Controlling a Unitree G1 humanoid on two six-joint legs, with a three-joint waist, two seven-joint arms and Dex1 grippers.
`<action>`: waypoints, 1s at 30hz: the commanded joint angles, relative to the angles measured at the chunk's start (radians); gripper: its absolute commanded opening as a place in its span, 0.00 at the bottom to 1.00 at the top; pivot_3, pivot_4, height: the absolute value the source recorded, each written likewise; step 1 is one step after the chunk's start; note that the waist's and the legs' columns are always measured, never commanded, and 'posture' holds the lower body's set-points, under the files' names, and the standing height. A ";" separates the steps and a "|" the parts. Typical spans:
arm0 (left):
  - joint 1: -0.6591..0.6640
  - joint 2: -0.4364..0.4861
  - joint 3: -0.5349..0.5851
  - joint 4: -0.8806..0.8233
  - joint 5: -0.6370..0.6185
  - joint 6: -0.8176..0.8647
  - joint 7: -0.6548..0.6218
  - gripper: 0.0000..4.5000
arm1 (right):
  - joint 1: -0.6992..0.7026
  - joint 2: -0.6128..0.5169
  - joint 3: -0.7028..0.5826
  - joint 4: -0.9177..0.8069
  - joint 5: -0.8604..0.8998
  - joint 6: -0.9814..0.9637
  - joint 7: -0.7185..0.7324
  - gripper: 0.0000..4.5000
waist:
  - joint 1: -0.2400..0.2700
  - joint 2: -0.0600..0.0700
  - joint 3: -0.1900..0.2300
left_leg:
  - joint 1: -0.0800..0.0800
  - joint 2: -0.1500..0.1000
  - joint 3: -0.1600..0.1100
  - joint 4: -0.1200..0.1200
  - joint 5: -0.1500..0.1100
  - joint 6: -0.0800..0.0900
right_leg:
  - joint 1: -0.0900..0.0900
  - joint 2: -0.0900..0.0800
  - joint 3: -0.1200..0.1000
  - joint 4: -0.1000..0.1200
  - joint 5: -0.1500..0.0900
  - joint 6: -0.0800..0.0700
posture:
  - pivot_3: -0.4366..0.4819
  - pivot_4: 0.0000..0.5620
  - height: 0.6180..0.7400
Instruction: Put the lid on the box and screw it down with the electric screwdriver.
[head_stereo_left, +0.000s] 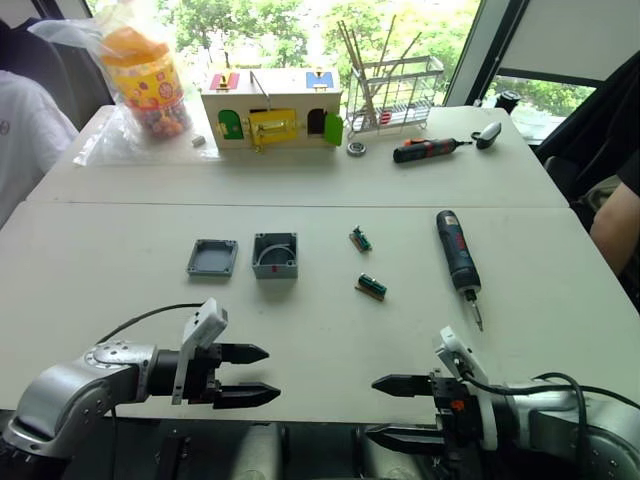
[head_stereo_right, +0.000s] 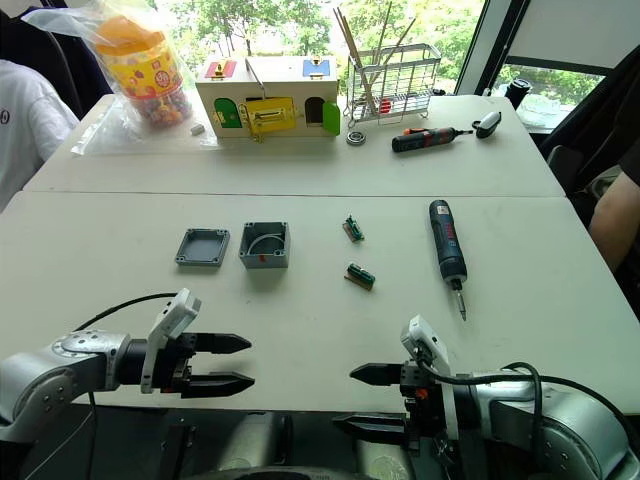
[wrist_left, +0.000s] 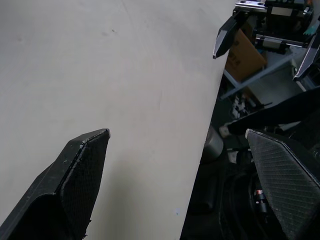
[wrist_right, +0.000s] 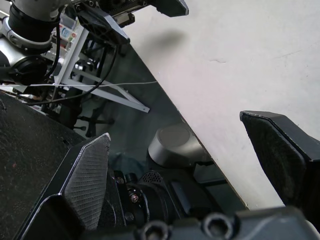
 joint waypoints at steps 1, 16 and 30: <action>-0.008 0.000 0.006 -0.006 0.011 -0.025 -0.008 1.00 | -0.008 0.009 -0.008 -0.020 0.011 -0.013 -0.003 0.99 | 0.000 0.000 0.000 | 0.000 0.000 0.000 0.000 0.000 0.000 | 0.000 0.000 0.000 0.000 0.000 0.000 | 0.48 0.27 0.97; -0.005 -0.022 0.033 0.000 0.038 -0.105 -0.019 1.00 | -0.027 0.044 -0.027 0.001 -0.045 -0.053 -0.054 0.99 | 0.000 0.000 0.000 | 0.000 0.000 0.000 0.000 0.000 0.000 | 0.000 0.000 0.000 0.000 0.000 0.000 | 0.48 0.27 0.97; -0.775 0.134 -0.268 0.452 0.477 -0.327 -0.271 1.00 | -0.454 0.102 -0.051 -0.076 0.075 0.011 -0.352 0.99 | -0.001 -0.002 0.001 | -0.005 -0.004 -0.001 0.000 0.000 0.000 | -0.003 0.001 -0.004 -0.001 0.000 0.000 | 0.48 0.27 0.97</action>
